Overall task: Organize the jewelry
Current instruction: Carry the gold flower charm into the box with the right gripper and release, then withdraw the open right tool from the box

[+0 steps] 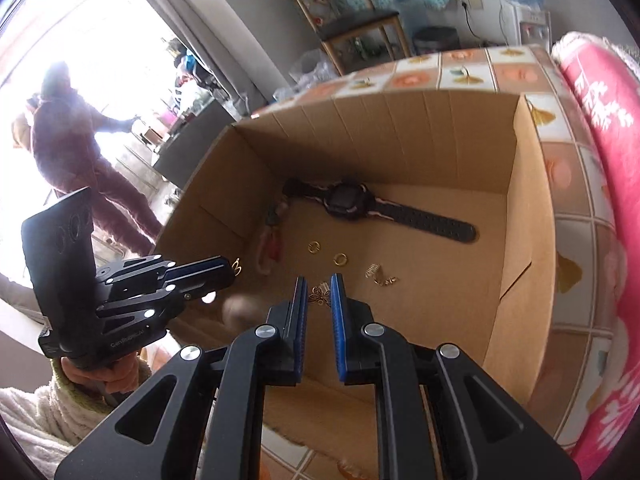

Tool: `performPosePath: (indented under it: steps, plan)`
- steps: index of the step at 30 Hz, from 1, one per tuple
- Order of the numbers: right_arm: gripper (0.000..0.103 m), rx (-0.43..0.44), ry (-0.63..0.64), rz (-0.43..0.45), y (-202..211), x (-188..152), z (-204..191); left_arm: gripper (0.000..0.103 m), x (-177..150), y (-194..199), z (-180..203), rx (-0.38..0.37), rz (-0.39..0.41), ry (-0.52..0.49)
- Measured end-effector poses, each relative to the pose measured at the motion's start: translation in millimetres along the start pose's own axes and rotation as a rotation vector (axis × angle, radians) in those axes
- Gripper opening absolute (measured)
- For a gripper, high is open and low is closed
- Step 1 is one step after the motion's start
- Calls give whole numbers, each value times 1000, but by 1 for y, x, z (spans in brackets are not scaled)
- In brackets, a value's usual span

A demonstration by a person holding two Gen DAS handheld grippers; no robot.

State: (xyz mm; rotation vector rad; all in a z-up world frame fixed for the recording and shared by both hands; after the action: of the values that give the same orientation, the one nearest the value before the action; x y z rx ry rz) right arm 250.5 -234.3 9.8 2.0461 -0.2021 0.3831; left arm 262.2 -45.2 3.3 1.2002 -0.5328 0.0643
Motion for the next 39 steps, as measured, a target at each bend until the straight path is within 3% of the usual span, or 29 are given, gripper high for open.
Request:
performPosePath:
  steps: [9, 12, 19, 25, 27, 28, 32, 39]
  plan:
    - [13, 5, -15, 4, 1, 2, 7, 10, 3, -20, -4, -19, -62, 23]
    - [14, 8, -28, 30, 12, 2, 10, 10, 3, -18, -4, -16, -52, 26]
    - [26, 15, -40, 113, 44, -1, 8, 14, -3, 1, -5, -6, -9, 40]
    - [45, -7, -56, 208, 81, -11, 10, 35, -13, 41, -11, 42, 83, 72]
    - [51, -20, -70, 242, 94, -18, 13, 54, -19, 59, -16, 67, 122, 93]
    - [55, -19, -80, 257, 100, -22, 14, 57, -22, 67, -18, 76, 138, 104]
    - [57, -20, -107, 305, 115, -49, 18, 70, -45, 93, -24, 92, 193, 145]
    - [57, -88, -169, 332, 119, -109, 23, 81, -97, 105, -23, 98, 206, 158]
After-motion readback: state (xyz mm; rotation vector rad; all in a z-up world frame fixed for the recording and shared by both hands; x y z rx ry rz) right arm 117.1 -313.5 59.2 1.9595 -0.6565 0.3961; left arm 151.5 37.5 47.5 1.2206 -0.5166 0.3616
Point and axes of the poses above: each gripper's, at about its wrist camera, not at the fingertips, and y roughly against the way its jaws point, z to its right, x to its top, the point moved 5 cm from there along -y, roughly the way its jaws point, and after that the axes turned 9 degrees about -z, right-handed, at the moved point
